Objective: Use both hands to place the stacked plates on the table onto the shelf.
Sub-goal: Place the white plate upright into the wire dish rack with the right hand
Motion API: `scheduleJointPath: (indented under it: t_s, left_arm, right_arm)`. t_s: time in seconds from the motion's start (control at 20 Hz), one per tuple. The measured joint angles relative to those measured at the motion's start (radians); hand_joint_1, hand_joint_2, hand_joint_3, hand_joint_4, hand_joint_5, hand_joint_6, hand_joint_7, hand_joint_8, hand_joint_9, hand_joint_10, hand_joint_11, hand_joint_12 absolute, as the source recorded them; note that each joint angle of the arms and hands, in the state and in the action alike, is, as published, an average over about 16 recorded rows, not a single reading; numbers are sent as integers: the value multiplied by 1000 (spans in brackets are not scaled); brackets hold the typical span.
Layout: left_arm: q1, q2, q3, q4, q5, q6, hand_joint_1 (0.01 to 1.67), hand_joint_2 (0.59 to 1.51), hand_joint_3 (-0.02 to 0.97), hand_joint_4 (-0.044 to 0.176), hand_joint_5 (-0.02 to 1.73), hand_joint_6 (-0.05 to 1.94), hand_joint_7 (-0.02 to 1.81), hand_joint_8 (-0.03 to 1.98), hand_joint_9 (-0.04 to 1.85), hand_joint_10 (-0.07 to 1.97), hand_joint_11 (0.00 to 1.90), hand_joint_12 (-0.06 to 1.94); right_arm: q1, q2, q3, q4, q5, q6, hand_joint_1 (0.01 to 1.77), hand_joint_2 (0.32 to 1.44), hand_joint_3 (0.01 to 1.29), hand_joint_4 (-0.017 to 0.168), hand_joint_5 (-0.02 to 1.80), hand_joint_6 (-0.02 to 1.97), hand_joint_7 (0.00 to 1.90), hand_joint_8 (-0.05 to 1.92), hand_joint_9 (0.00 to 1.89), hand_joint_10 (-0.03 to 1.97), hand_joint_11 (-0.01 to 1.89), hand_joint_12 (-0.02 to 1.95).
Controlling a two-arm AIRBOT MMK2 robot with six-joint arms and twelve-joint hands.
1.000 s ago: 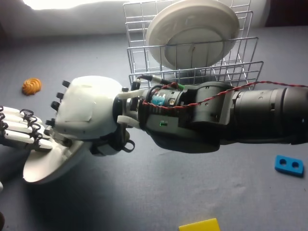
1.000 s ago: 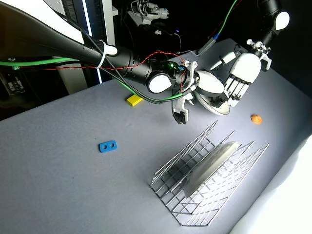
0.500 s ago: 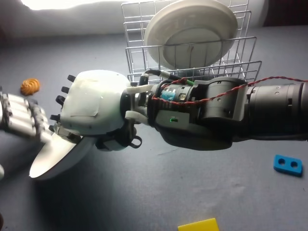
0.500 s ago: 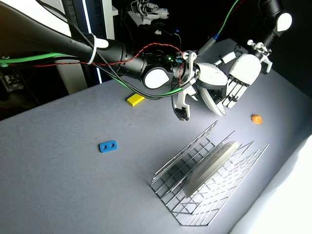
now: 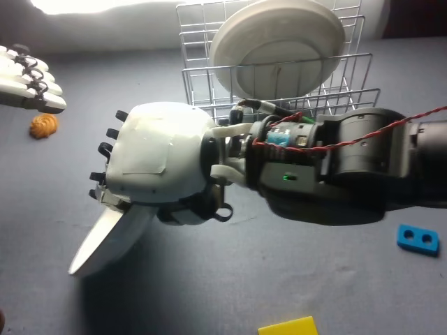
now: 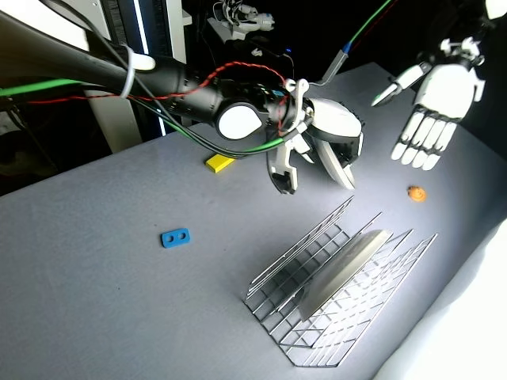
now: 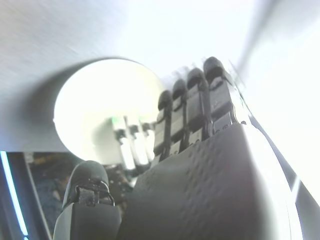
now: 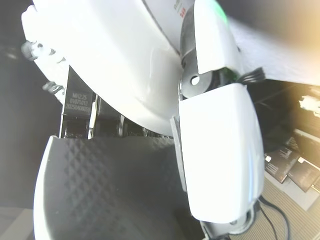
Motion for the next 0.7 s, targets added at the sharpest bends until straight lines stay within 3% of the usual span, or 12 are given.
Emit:
scheduleJointPath:
  t_s: [0.45, 0.7]
  left_arm:
    - [-61, 23, -17, 32, -10, -10, 20, 1137, 13, 2, 155, 8, 120, 13, 86, 16, 16, 179]
    - [-61, 23, -18, 36, -10, -9, 22, 1140, 13, 3, 159, 8, 129, 13, 93, 16, 16, 202]
  right_arm:
    - [97, 230, -231, 93, -40, 6, 1341, 1000, 15, -2, 937, 946, 1063, 814, 1043, 978, 946, 1038]
    - [167, 333, -302, 108, -78, 109, 1348, 999, 14, -3, 943, 953, 1072, 812, 1042, 980, 944, 1033]
